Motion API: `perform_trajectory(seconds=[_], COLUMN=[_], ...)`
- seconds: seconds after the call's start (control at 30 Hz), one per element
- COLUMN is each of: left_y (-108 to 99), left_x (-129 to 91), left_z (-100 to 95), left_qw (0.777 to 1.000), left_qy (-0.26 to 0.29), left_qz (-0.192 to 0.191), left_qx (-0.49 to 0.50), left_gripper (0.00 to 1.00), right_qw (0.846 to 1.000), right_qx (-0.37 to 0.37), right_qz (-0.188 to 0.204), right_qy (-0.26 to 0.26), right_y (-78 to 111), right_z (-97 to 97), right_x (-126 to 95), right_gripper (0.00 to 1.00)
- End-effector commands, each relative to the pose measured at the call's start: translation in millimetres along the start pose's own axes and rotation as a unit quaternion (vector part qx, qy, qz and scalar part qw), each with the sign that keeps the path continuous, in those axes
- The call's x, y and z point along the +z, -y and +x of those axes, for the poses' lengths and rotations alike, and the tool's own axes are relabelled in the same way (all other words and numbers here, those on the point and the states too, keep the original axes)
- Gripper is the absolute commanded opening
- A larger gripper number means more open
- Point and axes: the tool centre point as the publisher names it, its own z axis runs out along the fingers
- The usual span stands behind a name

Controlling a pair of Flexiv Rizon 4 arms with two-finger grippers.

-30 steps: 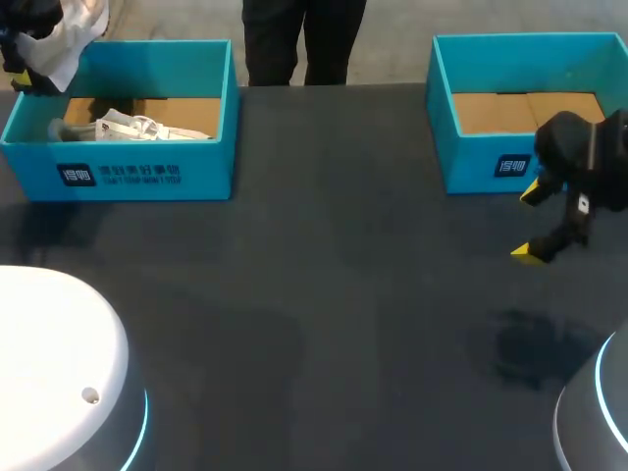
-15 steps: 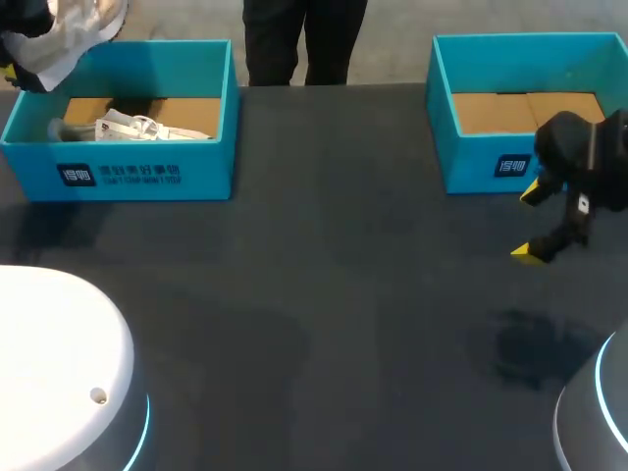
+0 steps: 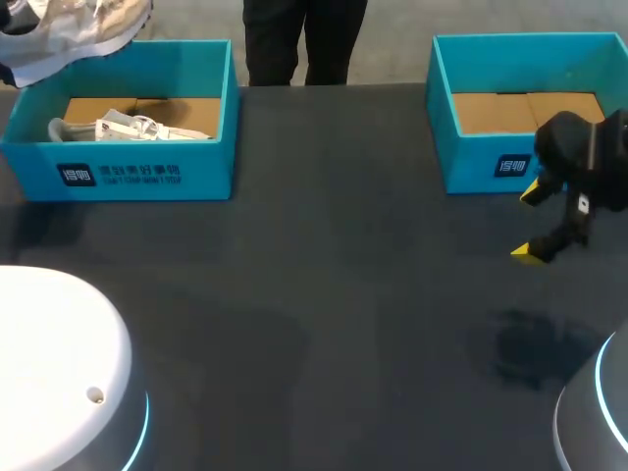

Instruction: Take the shoe out of the shoebox, open the shoe tongue, remove and reinsert the insole, then place the shoe into the shoebox

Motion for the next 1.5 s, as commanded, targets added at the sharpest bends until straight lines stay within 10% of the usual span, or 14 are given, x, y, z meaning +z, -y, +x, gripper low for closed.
perform_trajectory(seconds=[0.03, 0.27, 1.5], left_y=[-17, -31, -42], left_x=[-7, -6, 12], left_z=[-10.8, -23.6, -50.1], left_qw=[0.977, 0.945, 0.962], left_qy=[-0.027, -0.021, -0.01], left_qz=[-0.016, -0.011, 0.026], left_qx=[0.211, 0.325, 0.272], left_gripper=[0.0, 0.0, 0.0], right_qw=[1.0, 1.0, 1.0], right_qx=[0.0, 0.0, 0.0], right_qz=[0.002, 0.002, 0.002], right_qy=[-0.001, -0.001, -0.001], right_y=[-0.9, -0.9, -0.9], right_z=[-1.3, -1.3, -1.3], right_x=[2, 2, 2], right_gripper=[1.0, 1.0, 1.0])
